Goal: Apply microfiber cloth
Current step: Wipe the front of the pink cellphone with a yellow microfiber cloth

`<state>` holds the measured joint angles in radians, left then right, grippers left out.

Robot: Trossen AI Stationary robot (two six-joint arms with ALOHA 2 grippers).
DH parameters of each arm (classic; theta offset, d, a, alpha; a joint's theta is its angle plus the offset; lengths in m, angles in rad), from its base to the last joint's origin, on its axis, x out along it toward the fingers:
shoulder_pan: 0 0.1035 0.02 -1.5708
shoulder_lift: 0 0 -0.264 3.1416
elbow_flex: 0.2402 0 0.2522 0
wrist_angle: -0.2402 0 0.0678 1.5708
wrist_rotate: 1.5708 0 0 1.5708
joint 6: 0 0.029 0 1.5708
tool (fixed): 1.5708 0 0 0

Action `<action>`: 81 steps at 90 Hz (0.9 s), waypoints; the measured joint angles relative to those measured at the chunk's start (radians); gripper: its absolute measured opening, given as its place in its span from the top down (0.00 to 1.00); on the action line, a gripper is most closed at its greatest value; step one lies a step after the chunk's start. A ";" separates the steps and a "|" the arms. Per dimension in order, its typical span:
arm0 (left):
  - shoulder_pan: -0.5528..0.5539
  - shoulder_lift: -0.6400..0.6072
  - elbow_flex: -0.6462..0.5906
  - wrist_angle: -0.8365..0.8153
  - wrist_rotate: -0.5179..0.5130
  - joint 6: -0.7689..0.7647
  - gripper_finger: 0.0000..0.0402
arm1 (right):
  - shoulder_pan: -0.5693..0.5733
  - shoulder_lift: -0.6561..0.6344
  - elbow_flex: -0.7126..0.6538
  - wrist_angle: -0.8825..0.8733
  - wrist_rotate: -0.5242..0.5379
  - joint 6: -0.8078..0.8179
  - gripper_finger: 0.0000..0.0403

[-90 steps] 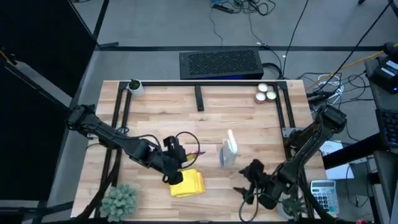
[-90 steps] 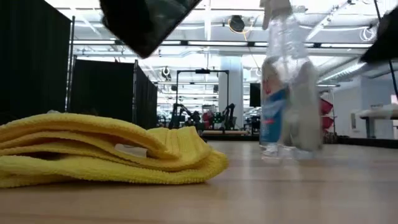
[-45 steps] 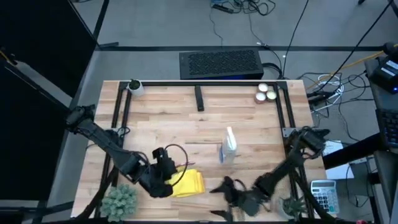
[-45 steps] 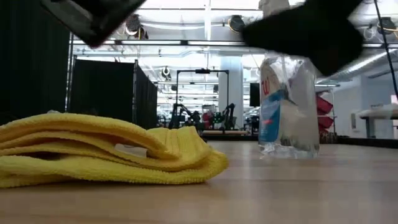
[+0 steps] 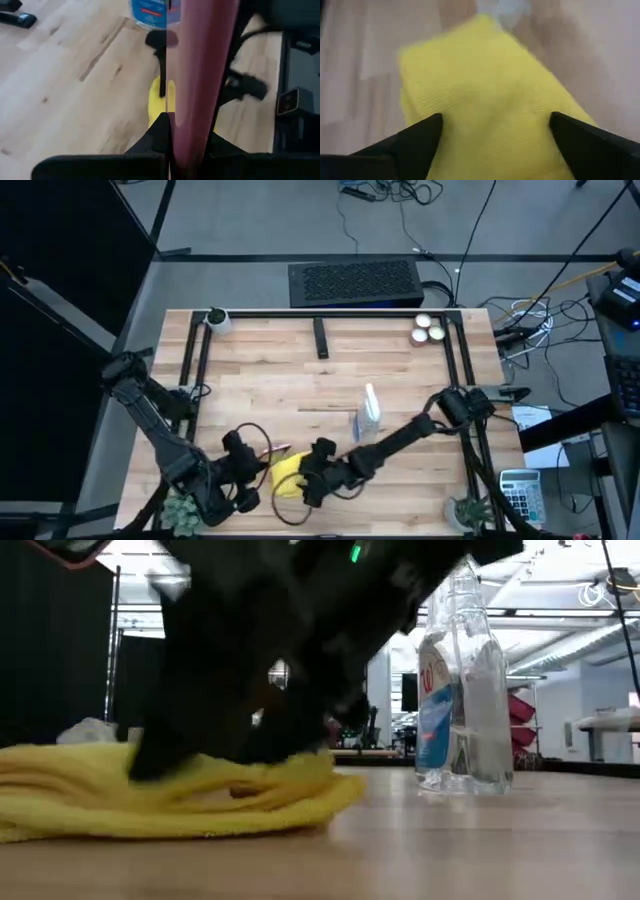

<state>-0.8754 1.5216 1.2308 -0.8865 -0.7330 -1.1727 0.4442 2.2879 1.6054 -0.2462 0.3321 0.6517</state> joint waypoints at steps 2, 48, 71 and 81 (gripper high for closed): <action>0.000 0.002 0.000 0.002 -0.004 0.000 0.98 | -0.002 0.004 0.004 -0.009 -0.005 0.009 0.22; 0.083 0.032 0.000 0.110 -0.017 0.084 0.98 | 0.155 -0.140 -0.010 -0.271 0.067 0.019 0.94; 0.171 0.032 0.001 0.344 0.006 0.331 0.98 | 0.316 -0.337 -0.006 -0.270 0.553 -0.161 0.96; 0.212 0.032 0.001 0.499 0.051 0.456 0.98 | 0.323 -0.370 -0.001 -0.210 0.737 -0.271 0.96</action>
<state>-0.6633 1.5536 1.2316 -0.3872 -0.6822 -0.7164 0.7677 1.9184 1.6047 -0.4565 1.0686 0.3809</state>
